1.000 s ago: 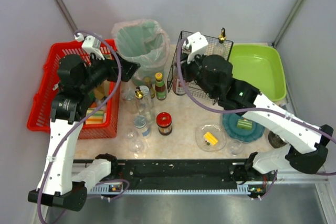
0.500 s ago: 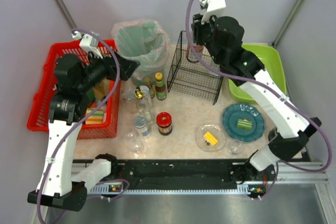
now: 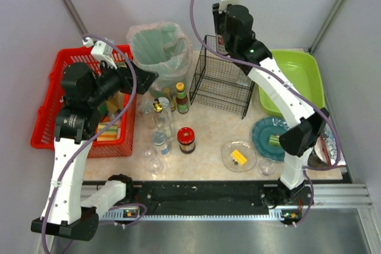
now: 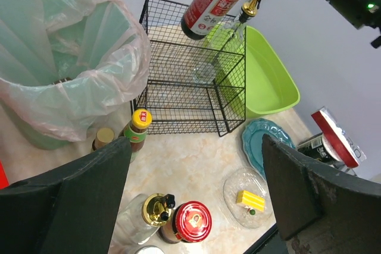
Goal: Clear the kitchen counter
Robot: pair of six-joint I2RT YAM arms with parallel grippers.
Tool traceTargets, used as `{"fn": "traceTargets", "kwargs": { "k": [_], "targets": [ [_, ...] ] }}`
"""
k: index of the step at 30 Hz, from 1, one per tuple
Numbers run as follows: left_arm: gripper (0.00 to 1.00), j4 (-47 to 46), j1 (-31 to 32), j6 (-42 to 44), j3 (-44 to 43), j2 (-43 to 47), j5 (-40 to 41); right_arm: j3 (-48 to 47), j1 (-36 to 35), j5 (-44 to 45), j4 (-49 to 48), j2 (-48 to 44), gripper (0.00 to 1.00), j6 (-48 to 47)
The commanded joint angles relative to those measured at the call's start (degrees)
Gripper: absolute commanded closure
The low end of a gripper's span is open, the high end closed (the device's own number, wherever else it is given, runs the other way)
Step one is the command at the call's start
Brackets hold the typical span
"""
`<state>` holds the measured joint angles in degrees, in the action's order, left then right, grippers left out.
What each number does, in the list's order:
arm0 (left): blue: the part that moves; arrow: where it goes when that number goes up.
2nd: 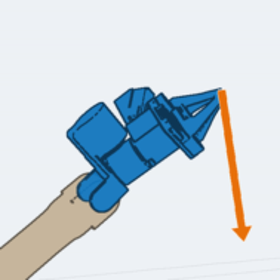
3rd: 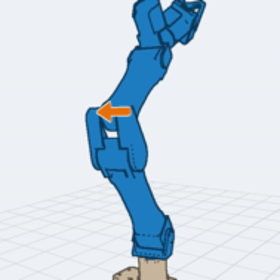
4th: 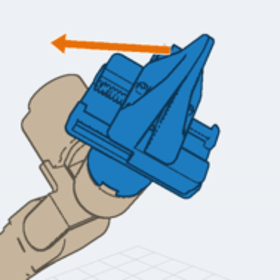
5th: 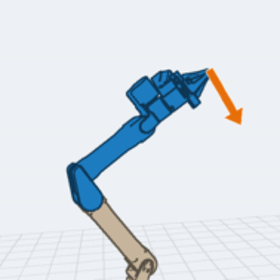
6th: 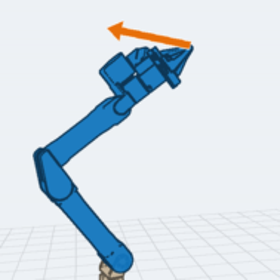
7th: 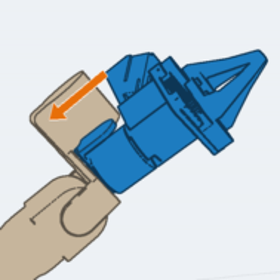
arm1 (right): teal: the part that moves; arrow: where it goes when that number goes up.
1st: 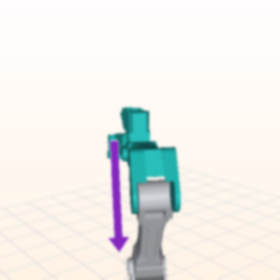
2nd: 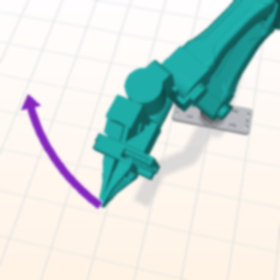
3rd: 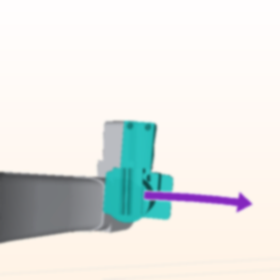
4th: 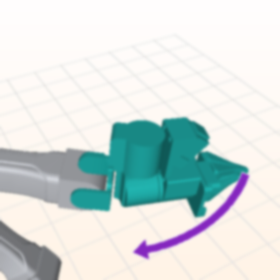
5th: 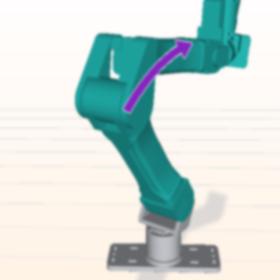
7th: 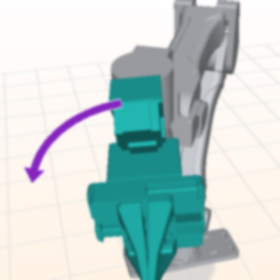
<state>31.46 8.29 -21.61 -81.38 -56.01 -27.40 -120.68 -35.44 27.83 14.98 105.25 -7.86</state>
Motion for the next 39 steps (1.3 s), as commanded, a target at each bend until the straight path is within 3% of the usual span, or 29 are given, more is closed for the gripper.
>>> {"fn": "traceTargets", "kwargs": {
  "k": [1,8,19,39],
  "targets": [
    [0.06,-0.5,0.1,1.5,-1.6,0.7,-0.7,-5.1,0.1,6.0,-12.5,0.2,1.00,-2.4],
    [0.05,-2.1,0.1,1.6,-1.5,1.2,-1.7,-4.1,1.2,9.2,-13.9,1.9,1.00,-2.3],
    [0.05,-4.3,0.1,2.7,1.2,1.2,-1.1,0.1,4.9,4.5,-11.6,2.9,1.00,5.2],
    [0.05,-4.7,0.1,3.7,5.9,1.0,0.1,8.4,6.1,7.7,-14.1,7.4,1.00,13.6]
  ]
}}
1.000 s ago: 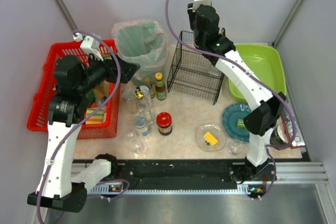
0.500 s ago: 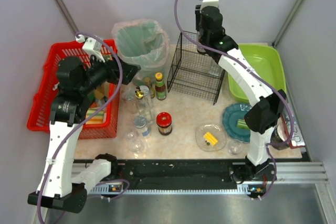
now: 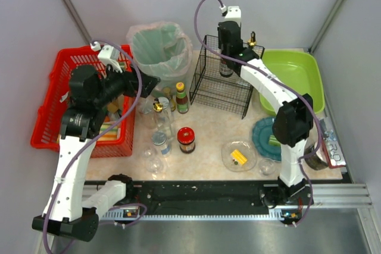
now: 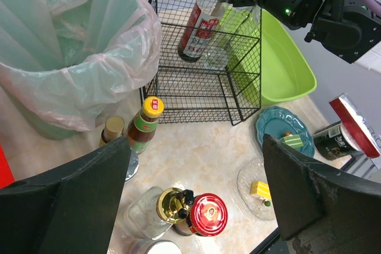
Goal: Clear the kitchen counter
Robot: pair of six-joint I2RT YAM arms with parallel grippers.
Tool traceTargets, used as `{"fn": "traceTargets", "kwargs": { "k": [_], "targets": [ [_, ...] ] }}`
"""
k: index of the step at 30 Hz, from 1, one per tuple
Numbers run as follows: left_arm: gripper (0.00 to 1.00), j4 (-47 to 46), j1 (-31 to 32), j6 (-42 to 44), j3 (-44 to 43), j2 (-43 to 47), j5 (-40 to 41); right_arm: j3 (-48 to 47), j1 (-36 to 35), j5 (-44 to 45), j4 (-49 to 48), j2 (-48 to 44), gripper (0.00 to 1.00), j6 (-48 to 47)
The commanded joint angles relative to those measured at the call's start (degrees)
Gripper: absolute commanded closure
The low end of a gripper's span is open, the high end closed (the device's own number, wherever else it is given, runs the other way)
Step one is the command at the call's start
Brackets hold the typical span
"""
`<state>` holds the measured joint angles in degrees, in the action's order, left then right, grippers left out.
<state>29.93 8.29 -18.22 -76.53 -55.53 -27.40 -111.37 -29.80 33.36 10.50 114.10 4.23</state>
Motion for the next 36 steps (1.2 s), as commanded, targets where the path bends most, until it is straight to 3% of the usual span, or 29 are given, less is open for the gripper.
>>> {"fn": "traceTargets", "kwargs": {
  "k": [1,21,24,28,36],
  "targets": [
    [0.05,-3.1,0.1,0.3,1.3,0.5,0.0,-0.2,0.4,2.3,-10.0,-1.3,1.00,1.5],
    [0.04,-3.1,0.1,-0.2,3.2,0.3,0.6,3.2,1.1,5.0,-12.4,1.7,0.99,2.5],
    [0.04,-3.0,0.1,-0.2,3.5,0.3,0.6,3.5,1.3,5.4,-12.3,1.4,0.89,2.6],
    [0.04,-2.7,0.1,0.0,3.7,0.5,0.9,4.5,1.4,5.0,-12.5,0.1,0.55,2.9],
    [0.03,-2.6,0.1,-0.2,3.7,0.5,1.4,2.2,1.4,2.9,-10.6,-2.8,0.38,2.6]
  ]
}}
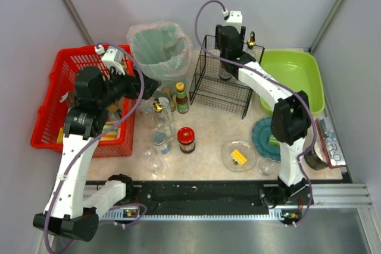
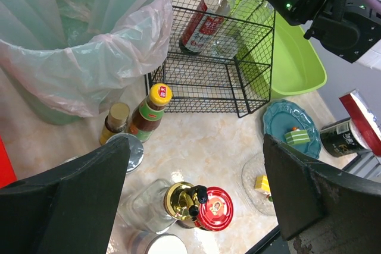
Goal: Clear the kitchen counter
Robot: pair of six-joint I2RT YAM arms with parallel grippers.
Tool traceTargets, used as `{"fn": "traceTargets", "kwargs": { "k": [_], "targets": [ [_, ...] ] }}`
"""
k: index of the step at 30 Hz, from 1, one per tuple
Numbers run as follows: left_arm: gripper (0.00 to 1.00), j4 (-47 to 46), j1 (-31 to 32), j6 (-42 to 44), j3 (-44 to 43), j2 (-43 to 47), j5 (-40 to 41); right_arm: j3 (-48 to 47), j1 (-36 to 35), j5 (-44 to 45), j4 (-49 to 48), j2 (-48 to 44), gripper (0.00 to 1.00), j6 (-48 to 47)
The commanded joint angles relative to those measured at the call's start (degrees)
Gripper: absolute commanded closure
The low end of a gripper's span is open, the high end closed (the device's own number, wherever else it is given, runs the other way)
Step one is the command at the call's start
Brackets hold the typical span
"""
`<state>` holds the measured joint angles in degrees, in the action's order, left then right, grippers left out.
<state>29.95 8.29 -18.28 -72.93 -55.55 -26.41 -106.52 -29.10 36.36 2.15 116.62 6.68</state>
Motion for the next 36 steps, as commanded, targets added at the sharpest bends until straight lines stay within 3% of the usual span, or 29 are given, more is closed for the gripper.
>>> {"fn": "traceTargets", "kwargs": {
  "k": [1,8,15,25,30,36],
  "targets": [
    [0.03,-2.6,0.1,-0.1,0.0,0.5,0.5,-2.6,0.7,-0.2,-2.2,-5.9,0.35,0.1],
    [0.03,-2.2,0.1,0.2,-0.6,1.1,1.1,-3.2,0.6,-5.0,1.6,-11.8,0.24,0.9],
    [0.02,-0.6,0.1,0.5,-1.0,2.5,2.4,-3.9,0.5,-23.4,9.4,-18.9,0.22,-0.3],
    [0.04,4.1,0.1,0.5,-0.4,7.9,4.3,18.2,-8.9,-54.4,11.2,-37.3,0.20,-15.5],
    [0.04,7.5,0.1,2.2,0.2,11.1,8.3,26.0,-16.9,-53.8,11.1,-41.4,0.16,-19.0],
    [0.04,12.4,0.1,3.7,0.9,14.1,16.4,31.4,-21.3,-55.1,7.9,-41.0,0.13,-15.7]
  ]
}}
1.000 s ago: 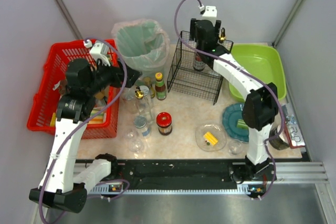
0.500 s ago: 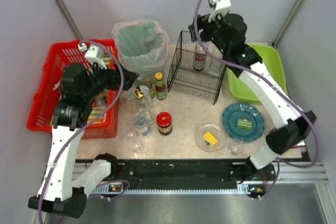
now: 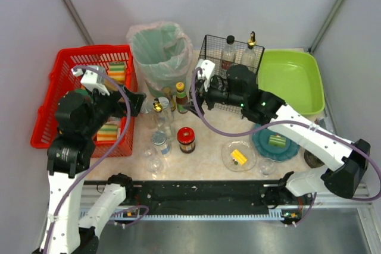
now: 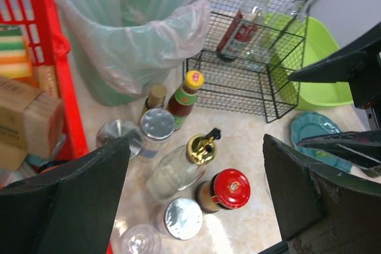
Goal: Clear the kitchen counter
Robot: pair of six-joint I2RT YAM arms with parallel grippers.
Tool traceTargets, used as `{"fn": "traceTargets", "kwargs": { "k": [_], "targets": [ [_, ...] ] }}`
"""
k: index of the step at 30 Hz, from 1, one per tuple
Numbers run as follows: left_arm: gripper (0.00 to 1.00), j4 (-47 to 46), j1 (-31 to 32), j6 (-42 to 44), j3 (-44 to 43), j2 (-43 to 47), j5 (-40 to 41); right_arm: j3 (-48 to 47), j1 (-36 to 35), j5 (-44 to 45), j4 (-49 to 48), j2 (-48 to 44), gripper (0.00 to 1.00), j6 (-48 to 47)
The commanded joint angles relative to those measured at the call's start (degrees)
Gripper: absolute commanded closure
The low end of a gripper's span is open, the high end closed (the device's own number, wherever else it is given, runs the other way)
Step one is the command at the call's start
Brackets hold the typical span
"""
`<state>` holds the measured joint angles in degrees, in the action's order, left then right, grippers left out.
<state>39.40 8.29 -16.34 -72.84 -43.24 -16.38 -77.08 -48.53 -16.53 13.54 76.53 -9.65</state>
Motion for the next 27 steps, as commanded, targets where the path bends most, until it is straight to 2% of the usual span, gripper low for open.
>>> {"fn": "traceTargets", "kwargs": {
  "k": [1,5,10,15,19,27],
  "targets": [
    [0.04,3.3,0.1,1.7,0.9,2.4,7.2,2.7,-2.4,-2.3,-4.8,-0.7,0.13,0.9],
    [0.04,3.8,0.1,1.9,0.9,4.0,9.3,6.7,-5.0,-1.5,-11.8,0.7,0.12,2.9],
    [0.04,3.6,0.1,2.0,0.8,4.2,9.7,9.9,-6.5,3.8,-22.0,3.3,0.13,5.1],
    [0.04,3.3,0.1,2.2,1.3,4.2,8.9,10.4,-7.8,3.4,-29.9,7.8,0.14,7.1],
    [0.04,3.1,0.1,2.1,1.9,4.5,8.6,7.9,-9.7,2.6,-32.2,12.6,0.16,7.5],
    [0.04,3.1,0.1,2.3,1.7,4.7,7.9,6.6,-11.7,7.5,-38.0,18.2,0.17,9.2]
  ]
}}
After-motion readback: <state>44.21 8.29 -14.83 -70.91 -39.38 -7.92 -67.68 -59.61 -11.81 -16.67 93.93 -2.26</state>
